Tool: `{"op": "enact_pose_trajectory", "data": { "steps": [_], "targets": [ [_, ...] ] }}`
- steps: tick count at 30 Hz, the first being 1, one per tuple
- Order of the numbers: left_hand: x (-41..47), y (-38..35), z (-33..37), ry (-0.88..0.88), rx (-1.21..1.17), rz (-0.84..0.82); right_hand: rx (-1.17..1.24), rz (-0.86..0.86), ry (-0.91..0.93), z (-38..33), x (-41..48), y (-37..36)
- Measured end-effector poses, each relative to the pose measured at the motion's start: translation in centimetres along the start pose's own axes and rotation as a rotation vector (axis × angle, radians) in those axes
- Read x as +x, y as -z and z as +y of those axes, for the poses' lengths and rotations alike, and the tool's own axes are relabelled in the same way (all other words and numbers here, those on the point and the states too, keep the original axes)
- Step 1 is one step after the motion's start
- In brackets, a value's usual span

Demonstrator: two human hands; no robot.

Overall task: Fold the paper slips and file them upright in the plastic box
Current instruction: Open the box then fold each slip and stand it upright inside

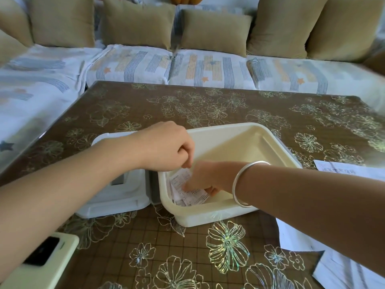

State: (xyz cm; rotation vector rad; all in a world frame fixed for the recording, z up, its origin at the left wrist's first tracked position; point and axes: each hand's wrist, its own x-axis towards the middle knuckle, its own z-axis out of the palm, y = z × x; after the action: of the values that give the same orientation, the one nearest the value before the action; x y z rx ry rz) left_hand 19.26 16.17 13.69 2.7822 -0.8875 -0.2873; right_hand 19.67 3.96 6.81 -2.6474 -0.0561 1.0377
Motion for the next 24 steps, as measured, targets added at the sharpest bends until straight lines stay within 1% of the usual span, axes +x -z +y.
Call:
{"op": "enact_pose_trajectory", "data": {
  "steps": [2,4,5,6,8,10,13,15,19,21,23,24],
  "targets": [
    [-0.6,-1.4,-1.0,-0.044,-0.005,0.222,-0.171,0.047,0.039,-0.5,-0.7,0.1],
    [-0.9,-2.8,-2.3,-0.073,-0.014,0.458,-0.255,0.046,0.048,-0.8,-0.7,-0.1],
    [-1.1,-3.5,-2.9,-0.068,-0.042,0.549,-0.294,0.036,0.041,-1.0,-0.7,-0.3],
    [-1.2,-4.1,-3.4,-0.048,-0.081,0.618,-0.303,0.039,0.032,-1.0,-0.7,-0.4],
    [-1.4,-5.1,-3.9,0.005,-0.152,0.699,-0.296,0.063,0.037,-1.2,-0.5,-0.7],
    [-1.5,-5.9,-3.9,0.033,-0.206,0.741,-0.187,0.086,0.031,-1.2,-0.7,-0.4],
    [-1.3,-6.6,-3.6,0.062,-0.291,0.777,0.005,0.002,-0.002,-1.3,-0.2,-0.1],
    [-1.2,-6.8,-3.3,0.079,-0.322,0.783,0.103,-0.052,-0.063,-1.4,0.2,0.0],
    [-1.3,-7.0,-3.3,0.090,-0.320,0.768,0.384,-0.136,-0.211,-1.0,0.7,0.1],
    [-1.2,-6.9,-3.3,0.088,-0.316,0.755,0.503,-0.157,-0.245,-0.7,1.3,-0.1],
    [-1.2,-6.8,-3.3,0.093,-0.311,0.743,0.536,-0.170,-0.254,-0.7,1.4,-0.2],
    [-1.2,-6.8,-3.3,0.094,-0.307,0.740,0.491,-0.173,-0.234,-0.8,1.1,-0.2]
  ]
}}
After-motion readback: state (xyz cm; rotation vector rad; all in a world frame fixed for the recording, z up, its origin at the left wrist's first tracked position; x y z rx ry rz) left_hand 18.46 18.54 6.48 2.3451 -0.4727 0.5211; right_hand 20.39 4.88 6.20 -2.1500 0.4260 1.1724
